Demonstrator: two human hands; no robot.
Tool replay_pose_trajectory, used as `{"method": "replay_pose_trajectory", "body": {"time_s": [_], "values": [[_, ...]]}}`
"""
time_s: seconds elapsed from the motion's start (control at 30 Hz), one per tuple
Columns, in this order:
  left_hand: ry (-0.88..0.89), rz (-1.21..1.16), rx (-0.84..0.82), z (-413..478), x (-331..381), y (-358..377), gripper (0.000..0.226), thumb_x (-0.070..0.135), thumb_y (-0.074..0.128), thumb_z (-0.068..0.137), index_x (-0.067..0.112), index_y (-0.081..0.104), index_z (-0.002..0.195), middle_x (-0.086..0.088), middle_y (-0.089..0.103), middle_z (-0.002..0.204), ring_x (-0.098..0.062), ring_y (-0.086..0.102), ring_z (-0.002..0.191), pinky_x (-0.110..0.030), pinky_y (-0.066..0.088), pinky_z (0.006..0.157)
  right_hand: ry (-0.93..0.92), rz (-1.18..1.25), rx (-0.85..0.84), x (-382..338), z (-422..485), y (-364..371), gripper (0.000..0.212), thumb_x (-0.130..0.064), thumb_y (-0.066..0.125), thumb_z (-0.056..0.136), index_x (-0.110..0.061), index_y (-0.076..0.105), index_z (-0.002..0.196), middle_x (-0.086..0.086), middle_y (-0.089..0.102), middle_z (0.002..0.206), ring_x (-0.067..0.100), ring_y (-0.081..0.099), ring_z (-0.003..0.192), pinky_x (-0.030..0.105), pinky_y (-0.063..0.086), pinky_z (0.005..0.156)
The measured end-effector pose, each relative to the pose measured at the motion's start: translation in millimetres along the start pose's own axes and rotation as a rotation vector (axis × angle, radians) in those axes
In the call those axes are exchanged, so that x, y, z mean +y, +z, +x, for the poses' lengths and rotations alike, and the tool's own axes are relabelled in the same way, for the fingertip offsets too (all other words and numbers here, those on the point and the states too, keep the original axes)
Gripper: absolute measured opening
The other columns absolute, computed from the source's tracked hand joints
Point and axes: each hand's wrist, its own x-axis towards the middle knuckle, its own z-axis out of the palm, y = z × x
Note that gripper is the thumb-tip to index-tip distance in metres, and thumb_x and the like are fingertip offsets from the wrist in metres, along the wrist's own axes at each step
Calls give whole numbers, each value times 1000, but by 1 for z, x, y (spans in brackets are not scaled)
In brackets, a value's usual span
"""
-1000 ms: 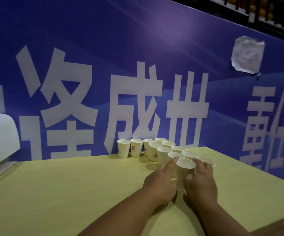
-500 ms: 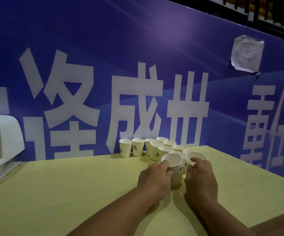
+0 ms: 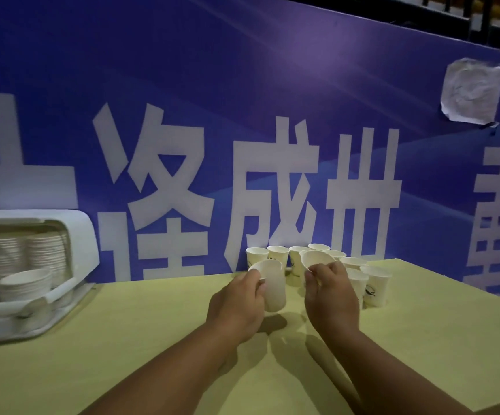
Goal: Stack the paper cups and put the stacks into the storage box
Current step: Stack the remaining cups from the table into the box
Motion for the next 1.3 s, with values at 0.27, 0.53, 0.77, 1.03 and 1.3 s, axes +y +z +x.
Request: {"method": "replay_pose_trajectory", "body": {"time_s": [0.27,0.53,0.77,1.03,1.3], "values": [[-87,63,80,-7,-79,-52,18,47,39,107,34,46,117,12,54,109,-10,58,89,-23,52,70,-87,75,-73,-68,-14,56,15,-34,52,99,-24,63,102,-6,55,105,10,51,82,21,46,62],[-157,164,148,-17,-153,-106,25,47,35,107,29,44,122,10,48,111,-10,54,90,-24,45,65,-123,198,-131,-141,-36,112,17,-30,52,100,-20,61,109,-5,54,107,10,49,86,21,45,68],[-137,266,319,-25,-200,-145,19,44,42,105,27,48,112,6,53,109,-14,51,93,-34,50,80,-105,317,-137,-200,-59,155,20,-29,59,96,-19,61,113,-7,51,104,10,50,93,27,52,78],[-124,274,422,-37,-228,-172,22,42,41,104,23,51,106,2,55,105,-20,51,89,-41,51,77,-135,382,-131,-247,-76,187,16,-34,63,93,-24,62,105,-12,47,101,9,46,93,28,41,84],[-226,319,610,-36,-257,-244,23,34,45,105,12,53,103,-9,56,106,-32,52,94,-51,49,81,-107,567,-114,-308,-75,206,17,-35,57,96,-24,61,108,-9,48,101,13,49,93,40,53,84]]}}
